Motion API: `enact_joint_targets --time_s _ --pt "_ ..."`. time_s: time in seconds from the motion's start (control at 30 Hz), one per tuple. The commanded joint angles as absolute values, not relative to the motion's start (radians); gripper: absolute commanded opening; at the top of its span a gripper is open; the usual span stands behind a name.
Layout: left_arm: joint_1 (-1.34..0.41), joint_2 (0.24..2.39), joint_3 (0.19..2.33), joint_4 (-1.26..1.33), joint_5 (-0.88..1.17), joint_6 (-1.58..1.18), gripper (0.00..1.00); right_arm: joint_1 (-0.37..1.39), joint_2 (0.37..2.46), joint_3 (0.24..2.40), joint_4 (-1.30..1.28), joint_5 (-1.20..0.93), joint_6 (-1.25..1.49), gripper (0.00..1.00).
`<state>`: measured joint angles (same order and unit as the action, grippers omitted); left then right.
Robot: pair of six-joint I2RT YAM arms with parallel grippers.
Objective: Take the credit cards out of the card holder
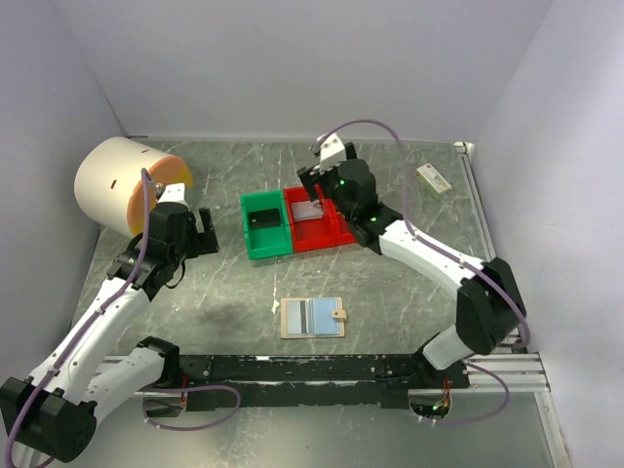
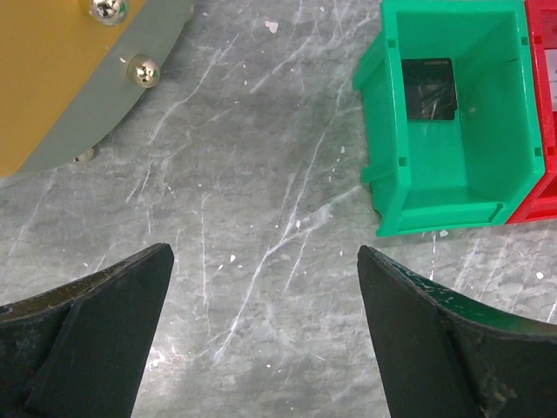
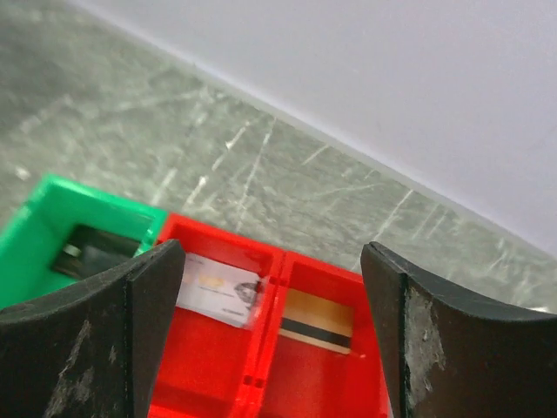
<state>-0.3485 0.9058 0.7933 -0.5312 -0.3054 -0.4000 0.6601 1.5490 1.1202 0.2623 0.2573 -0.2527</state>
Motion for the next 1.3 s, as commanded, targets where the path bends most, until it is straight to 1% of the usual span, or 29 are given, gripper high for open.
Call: enact_joint_targets --time_s 0.0,0.2,0.33,0.43,0.5,0.63,0.8,1.03,1.07,1.13,1.27 --pt "-0.347 0.91 0.814 -0.546 -0.286 -0.393 0.99 0.655 1.484 1.134 0.117 0.284 0.117 0.86" --pt "-0.353 0.909 0.808 -0.542 -0.277 -0.398 0.99 0.654 1.414 1.124 -0.084 0.127 0.372 0.91" --pt "-0.363 0.918 0.809 -0.538 -0.273 -0.393 0.99 0.655 1.355 1.047 -0.081 -0.044 0.468 0.93" --pt "-0.371 0.927 0.812 -0.548 -0.276 -0.393 0.99 0.654 1.334 0.979 -0.053 -0.13 0.547 0.93" --pt "-0.379 0.932 0.816 -0.555 -0.282 -0.396 0.99 0.654 1.336 0.944 -0.039 -0.167 0.59 0.93" --pt "-0.396 0.939 0.811 -0.556 -0.299 -0.402 0.99 0.654 1.364 0.944 -0.07 -0.193 0.621 0.92" --pt "-0.399 0.954 0.817 -0.559 -0.288 -0.402 0.99 0.654 1.368 0.933 -0.072 -0.243 0.666 0.86" --pt "-0.399 0.971 0.817 -0.537 -0.198 -0.387 0.99 0.66 1.362 0.854 -0.076 -0.36 0.719 0.7" --pt "-0.399 0.969 0.816 -0.536 -0.191 -0.387 0.99 0.663 1.356 0.838 -0.077 -0.361 0.734 0.65" --pt "-0.398 0.964 0.811 -0.533 -0.186 -0.388 0.99 0.673 1.342 0.804 -0.068 -0.368 0.76 0.61" --pt "-0.403 0.958 0.803 -0.523 -0.172 -0.381 0.99 0.727 1.315 0.753 -0.073 -0.31 0.822 0.55"
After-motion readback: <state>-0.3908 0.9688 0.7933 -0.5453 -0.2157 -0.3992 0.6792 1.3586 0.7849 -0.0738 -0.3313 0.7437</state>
